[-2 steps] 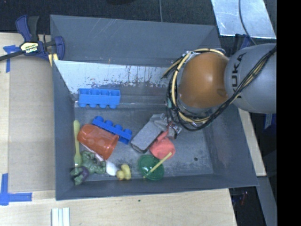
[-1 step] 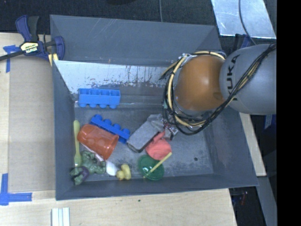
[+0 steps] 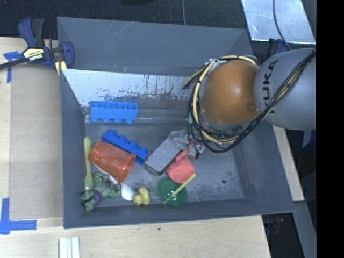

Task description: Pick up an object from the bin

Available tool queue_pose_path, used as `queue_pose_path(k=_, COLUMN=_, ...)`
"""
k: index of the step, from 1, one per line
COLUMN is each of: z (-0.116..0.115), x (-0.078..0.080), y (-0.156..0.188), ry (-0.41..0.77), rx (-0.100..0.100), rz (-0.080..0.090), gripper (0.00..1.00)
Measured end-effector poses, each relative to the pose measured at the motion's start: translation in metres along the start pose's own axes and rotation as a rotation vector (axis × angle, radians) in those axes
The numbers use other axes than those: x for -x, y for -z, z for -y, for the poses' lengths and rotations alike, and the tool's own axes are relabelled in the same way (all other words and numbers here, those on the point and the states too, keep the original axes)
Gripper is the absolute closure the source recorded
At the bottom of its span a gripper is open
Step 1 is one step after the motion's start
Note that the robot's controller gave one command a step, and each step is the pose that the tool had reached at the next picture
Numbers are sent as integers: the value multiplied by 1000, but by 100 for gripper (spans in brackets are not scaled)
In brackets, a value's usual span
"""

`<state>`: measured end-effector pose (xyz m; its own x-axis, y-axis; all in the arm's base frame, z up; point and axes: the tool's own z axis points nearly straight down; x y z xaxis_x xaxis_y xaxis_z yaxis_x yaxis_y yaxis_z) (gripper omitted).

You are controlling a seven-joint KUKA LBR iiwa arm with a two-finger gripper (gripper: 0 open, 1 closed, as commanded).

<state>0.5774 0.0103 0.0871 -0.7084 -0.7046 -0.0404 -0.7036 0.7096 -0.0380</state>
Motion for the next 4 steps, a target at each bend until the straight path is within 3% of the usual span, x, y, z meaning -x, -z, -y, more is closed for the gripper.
queue_pose_path(k=1, z=-2, x=0, y=3, ry=-5, rx=-2, rz=1, gripper=100)
queue_pose_path(k=2, z=9, x=6, y=-10, ry=208, rx=-3, rz=8, gripper=100)
queue_pose_path(k=3, z=-2, x=9, y=-10, ry=20, rx=-11, rz=7, gripper=100)
queue_pose_path(k=4, z=0, x=14, y=5, ry=172, rx=-8, rz=9, gripper=100)
